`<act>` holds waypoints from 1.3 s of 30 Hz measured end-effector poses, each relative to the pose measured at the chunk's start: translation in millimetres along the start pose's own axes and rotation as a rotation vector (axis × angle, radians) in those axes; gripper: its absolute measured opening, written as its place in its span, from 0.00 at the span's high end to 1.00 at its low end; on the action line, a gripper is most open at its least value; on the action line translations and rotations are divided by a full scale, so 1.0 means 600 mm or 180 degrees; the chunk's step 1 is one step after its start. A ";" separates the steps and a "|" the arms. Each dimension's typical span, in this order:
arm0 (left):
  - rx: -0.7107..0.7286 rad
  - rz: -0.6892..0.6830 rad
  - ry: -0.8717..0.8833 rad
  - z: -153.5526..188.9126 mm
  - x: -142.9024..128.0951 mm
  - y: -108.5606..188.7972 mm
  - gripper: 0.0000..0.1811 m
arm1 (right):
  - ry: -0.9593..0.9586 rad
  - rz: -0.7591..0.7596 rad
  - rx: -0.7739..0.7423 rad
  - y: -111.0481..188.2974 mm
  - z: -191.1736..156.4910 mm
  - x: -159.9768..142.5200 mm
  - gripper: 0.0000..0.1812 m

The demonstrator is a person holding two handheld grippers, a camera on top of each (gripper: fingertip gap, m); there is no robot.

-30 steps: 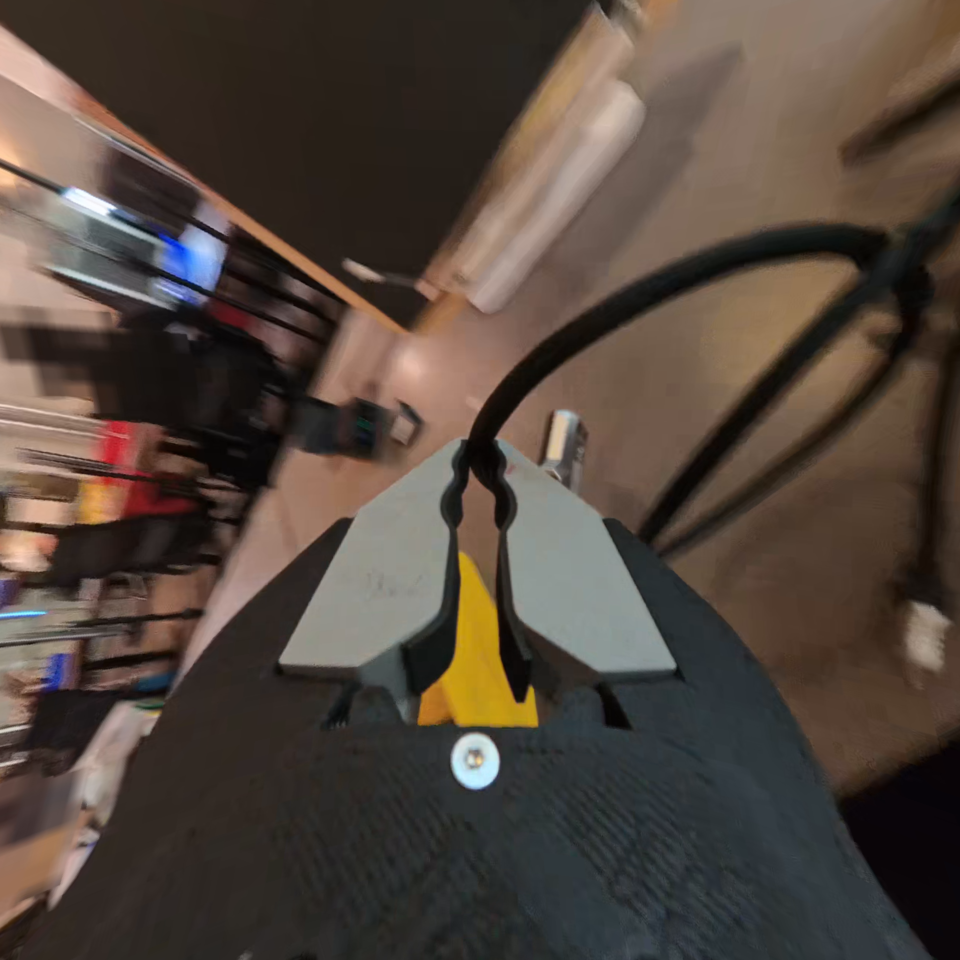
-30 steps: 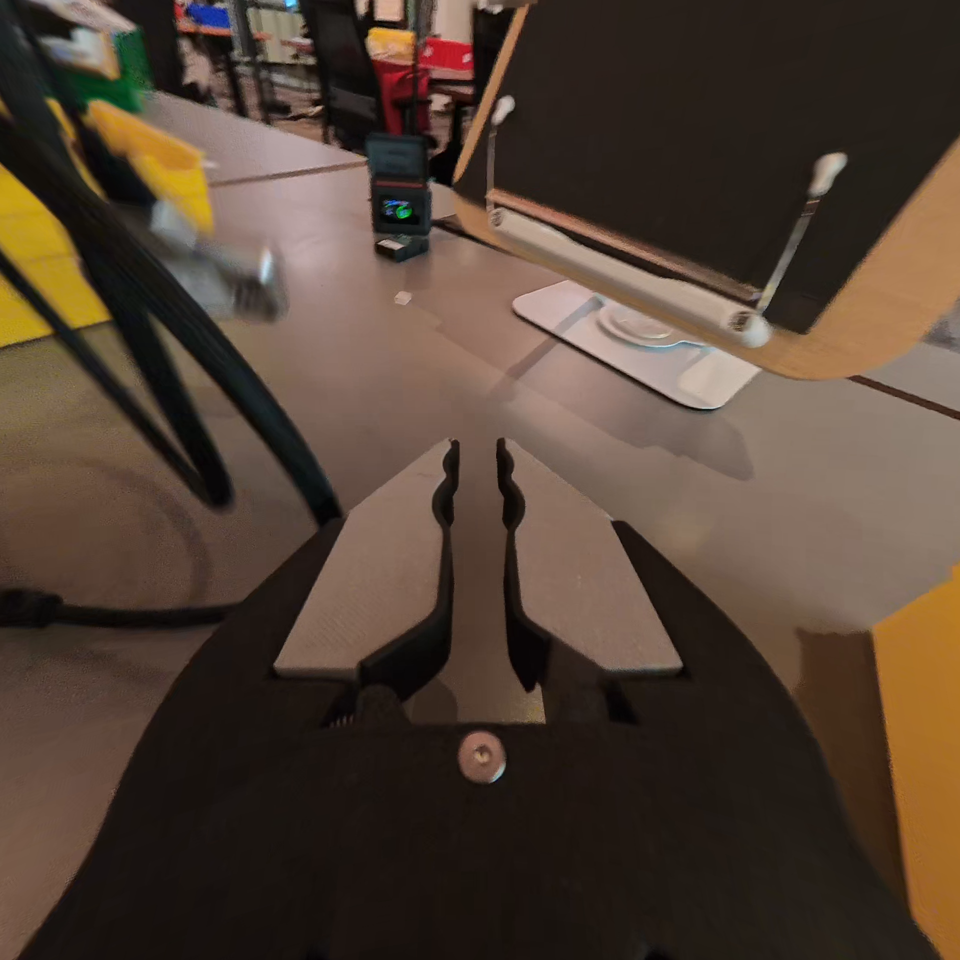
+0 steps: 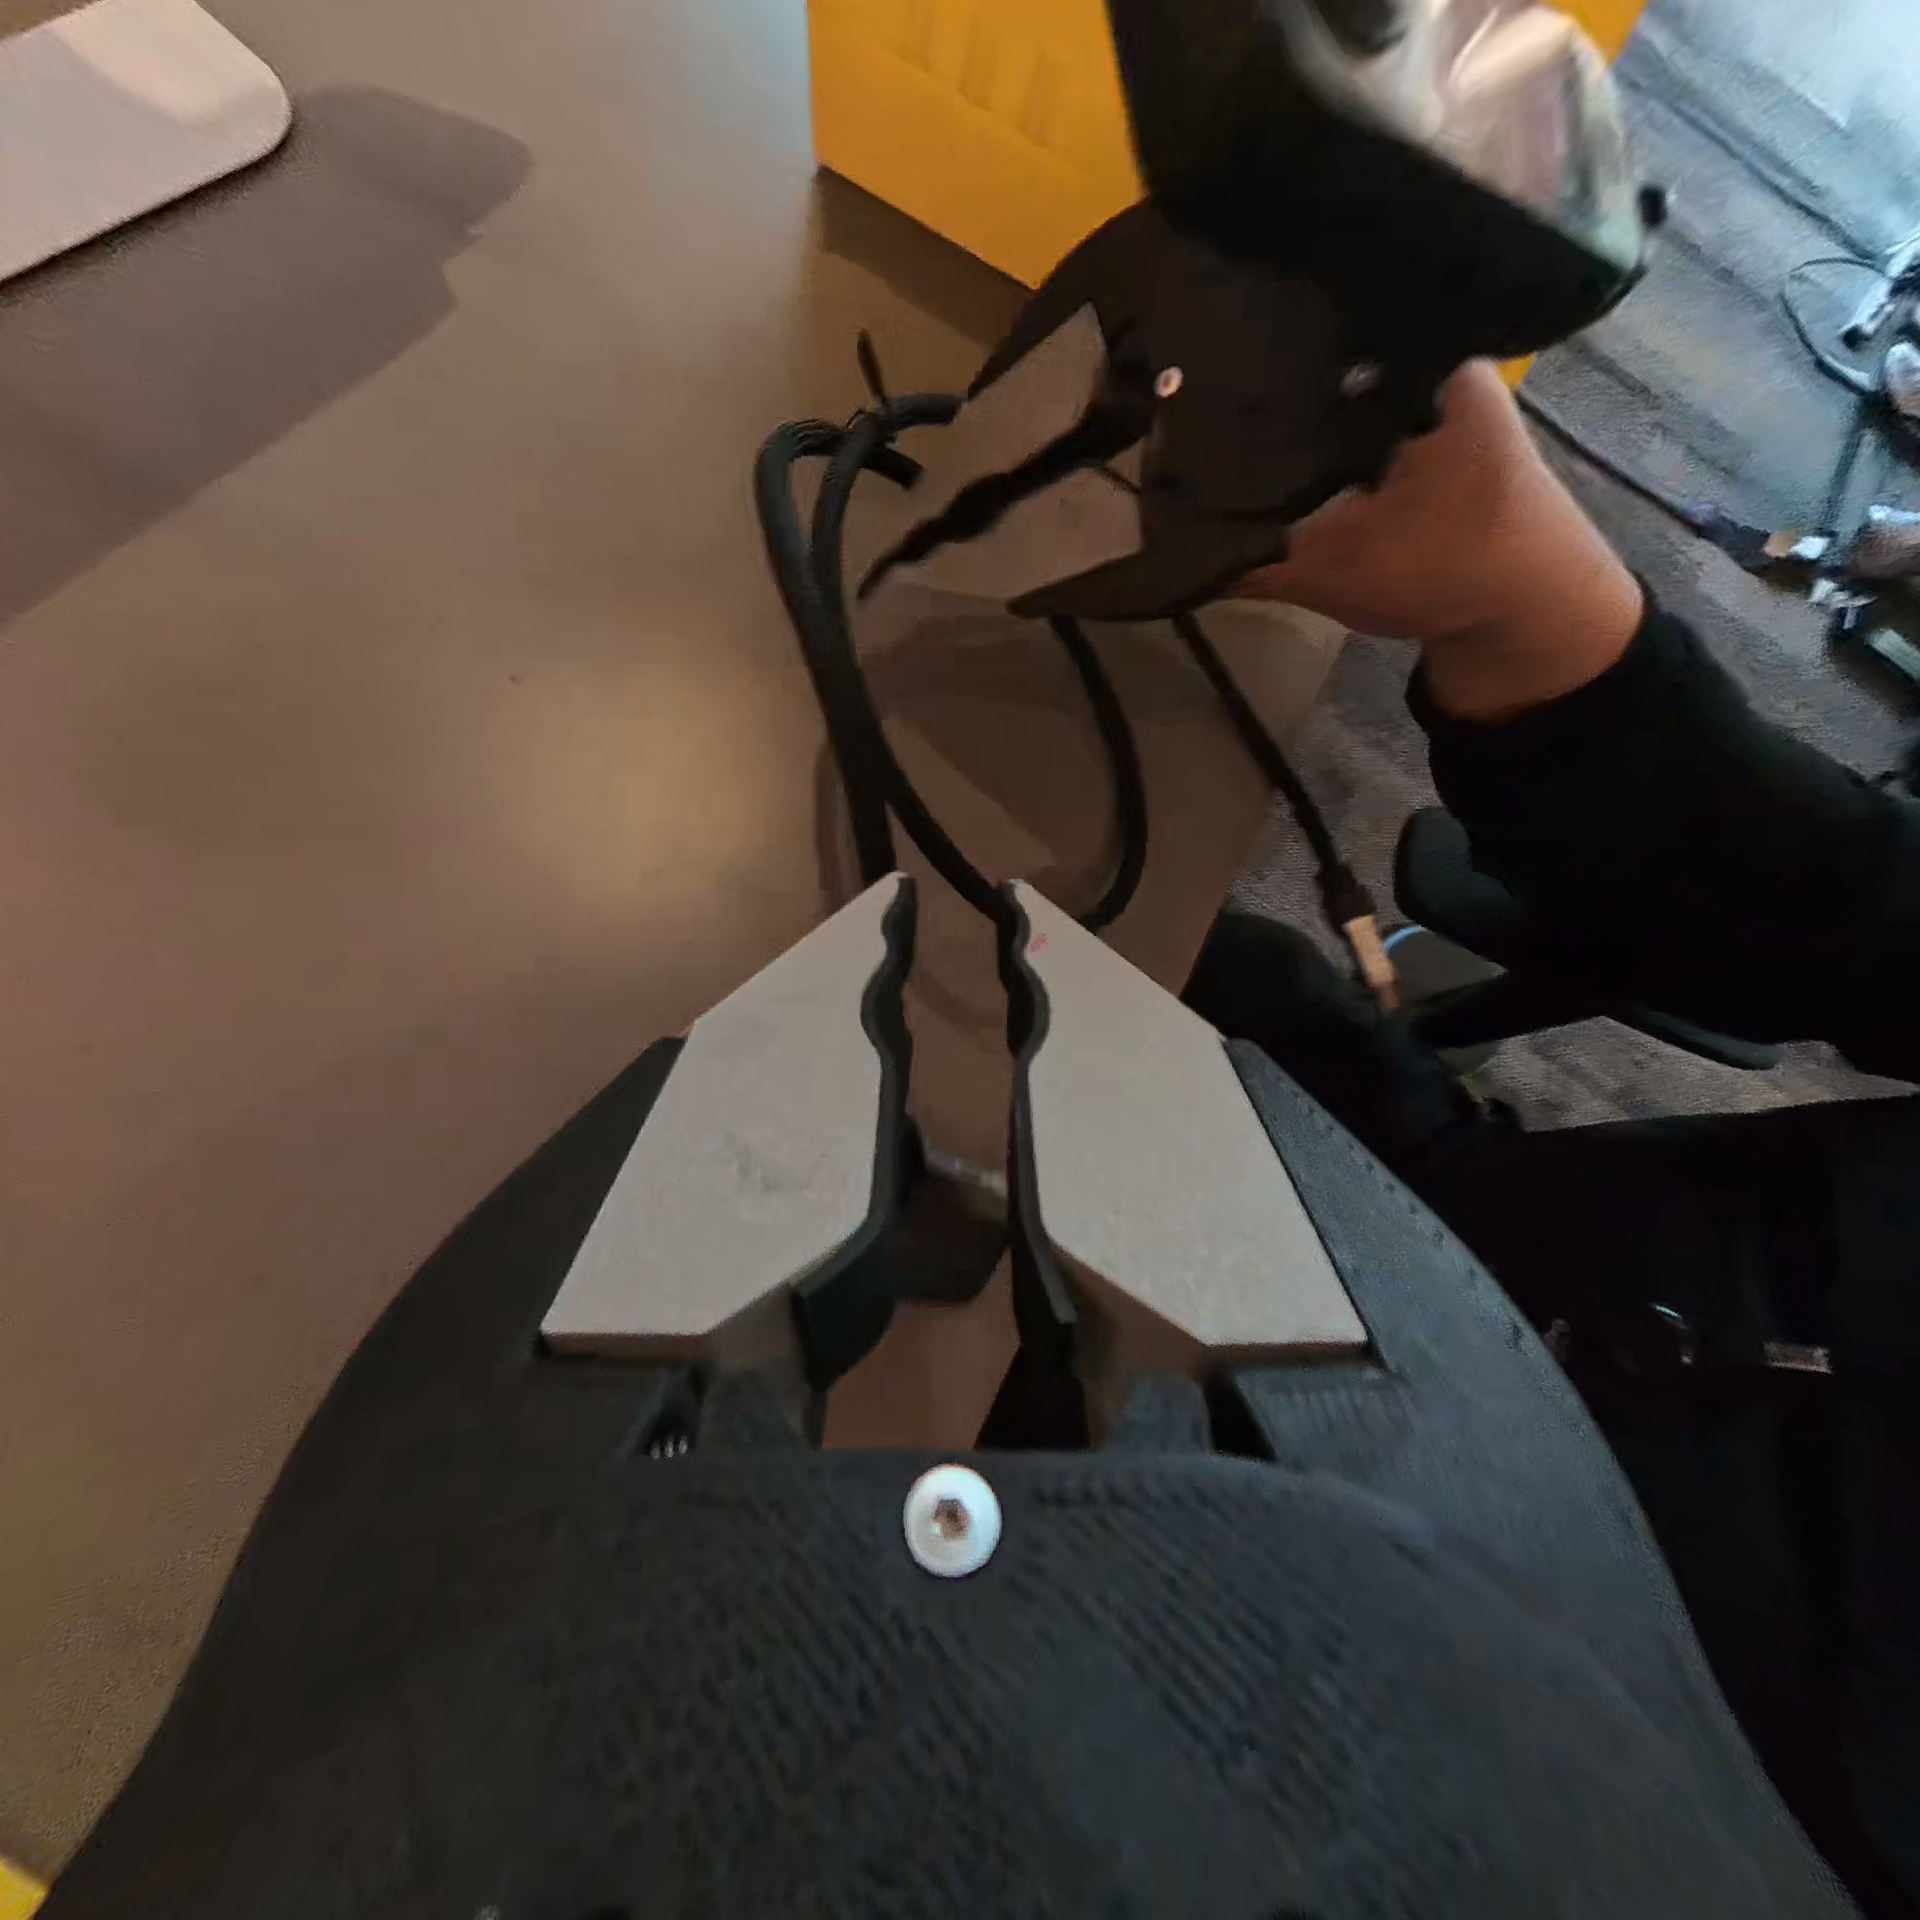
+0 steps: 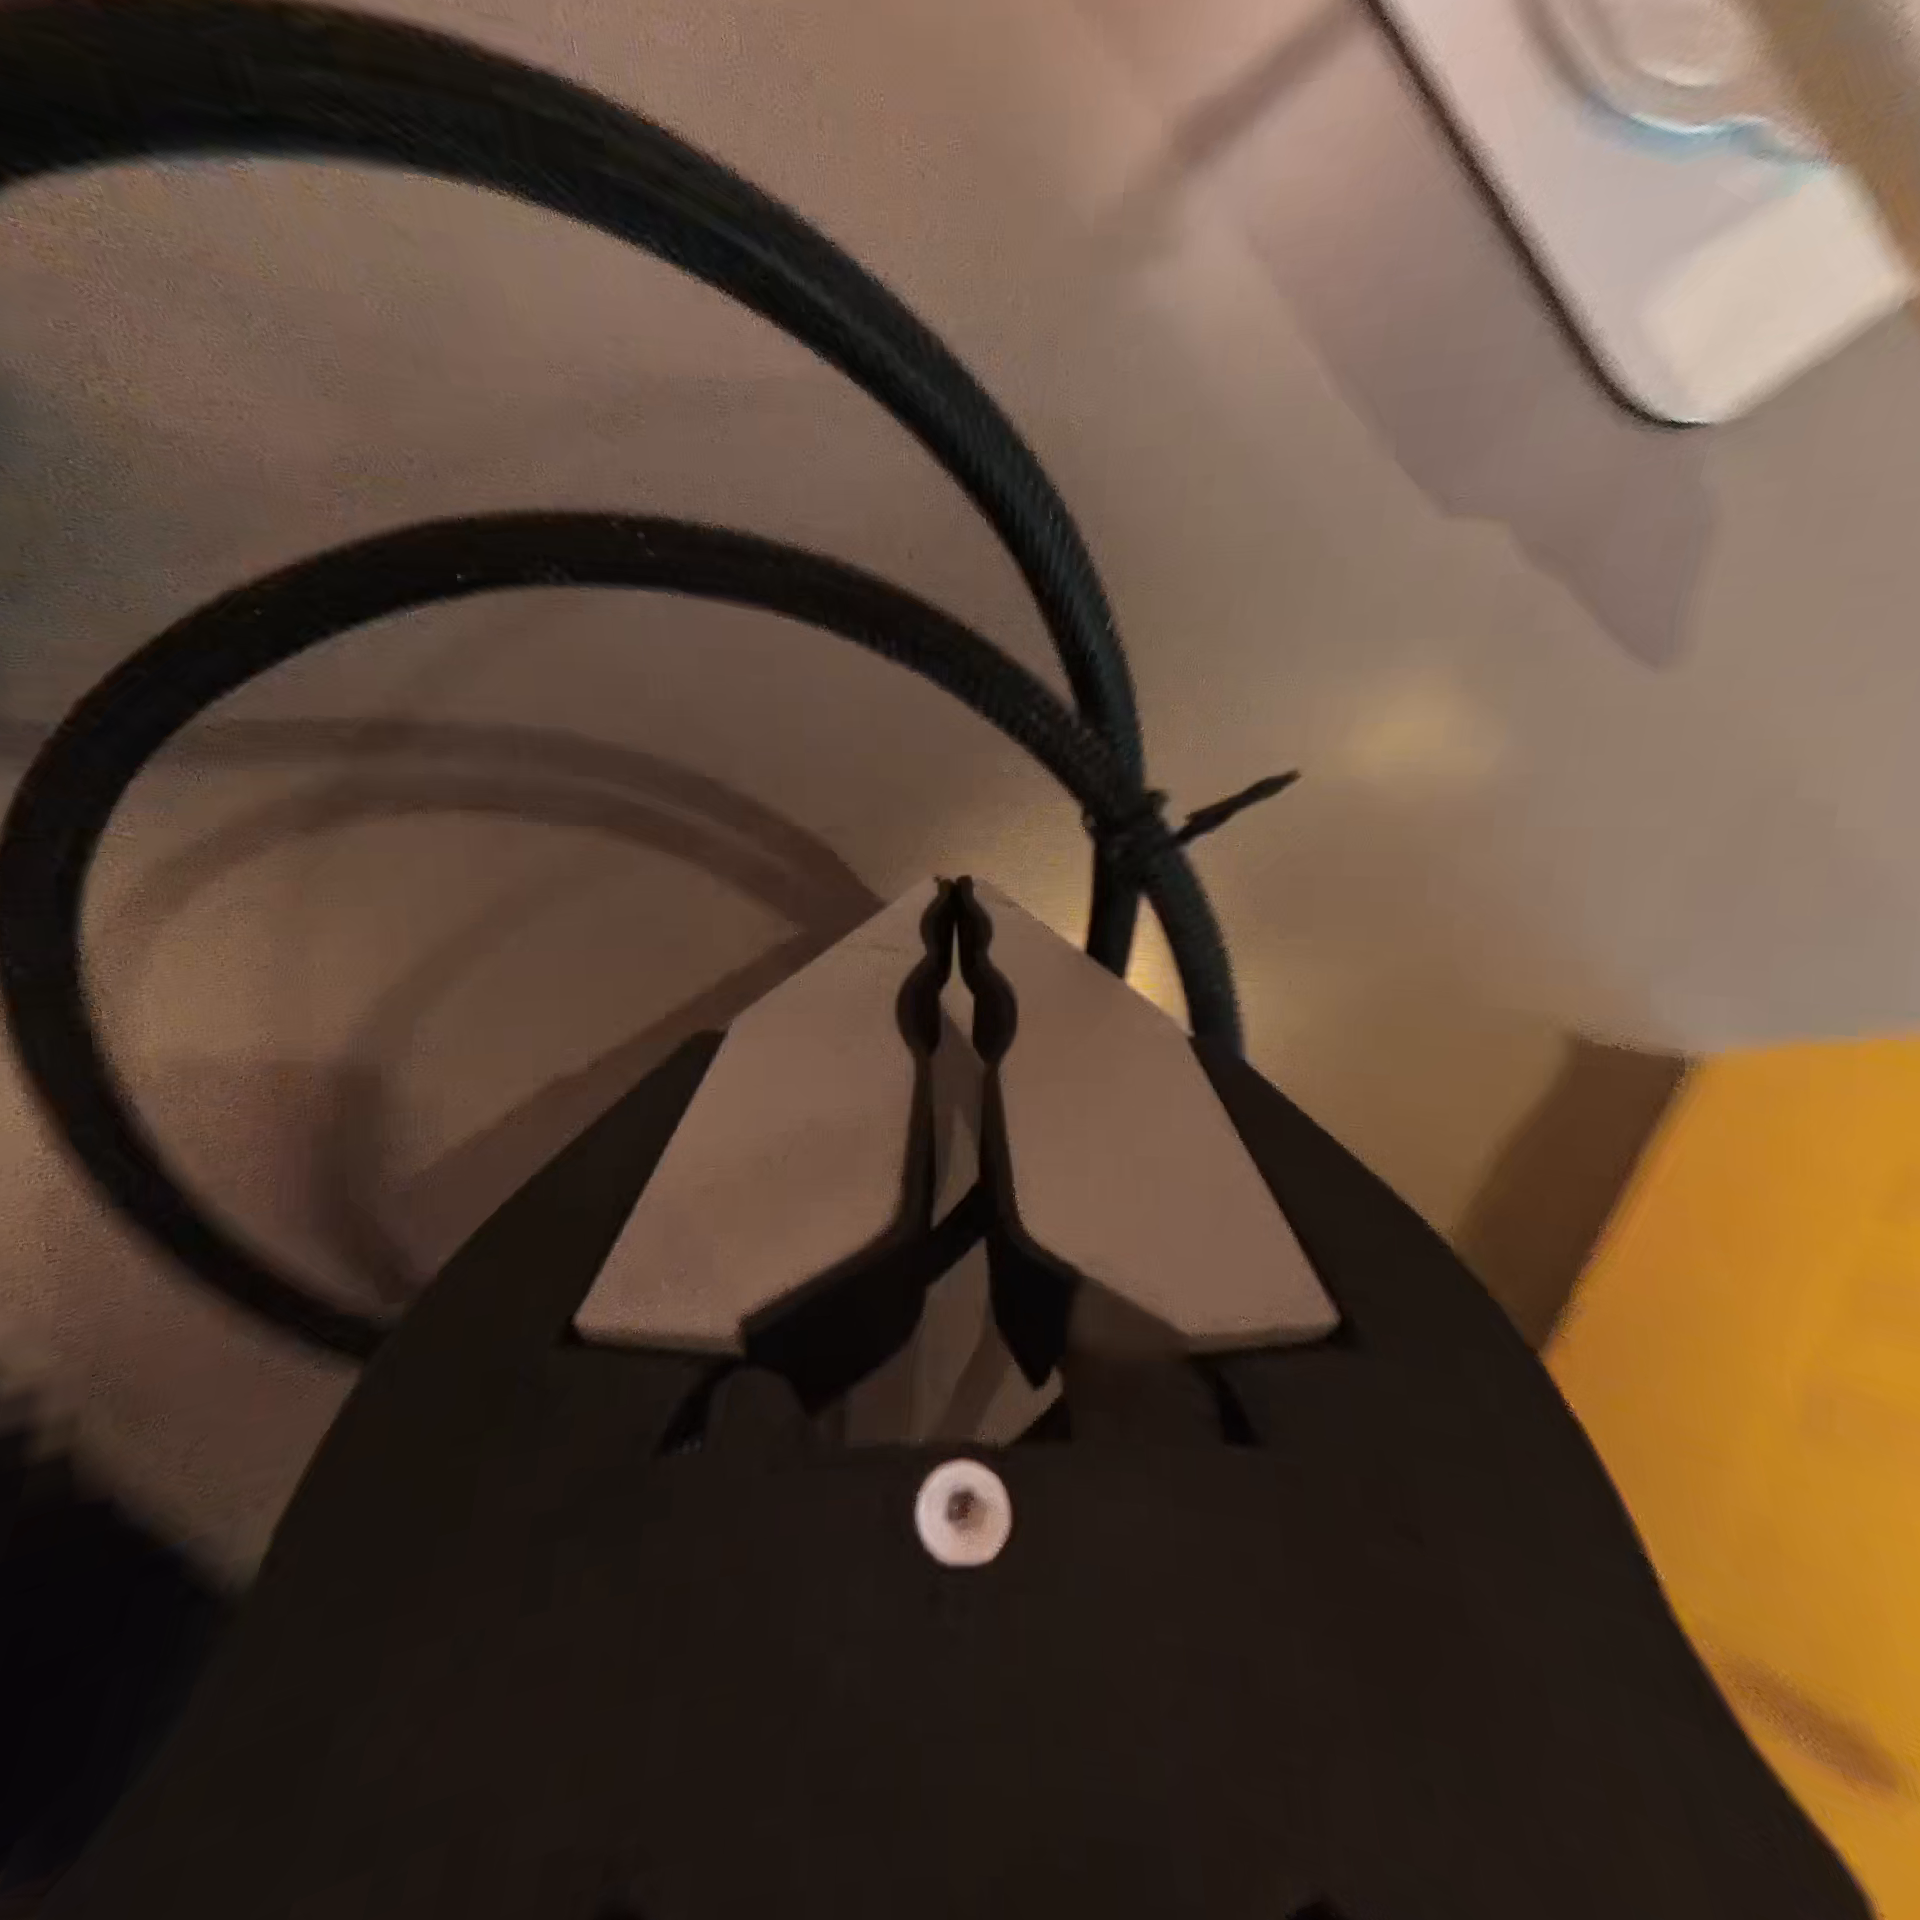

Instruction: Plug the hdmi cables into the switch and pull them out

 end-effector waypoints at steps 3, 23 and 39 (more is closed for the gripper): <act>0.0445 -0.0206 -0.0363 -0.010 -0.011 0.004 0.90 | 0.0234 0.0157 -0.0732 -0.016 0.022 0.002 1.00; 0.0613 -0.0650 -0.0680 -0.061 -0.098 -0.070 0.97 | 0.0096 -0.0768 0.0543 0.124 0.032 -0.072 0.92; 0.0931 0.0011 -0.0670 0.074 -0.258 0.046 0.87 | 0.2316 -0.0058 0.0997 0.189 -0.059 -0.186 0.78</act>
Point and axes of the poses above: each gripper's, where its closed fingertips meet, y back along the fingers, x out of its top, z = x × y across the jaws, the point moved 8 cm from there along y, back along the fingers, and after that the axes turned 10 degrees about -x, right-handed, at the moved point
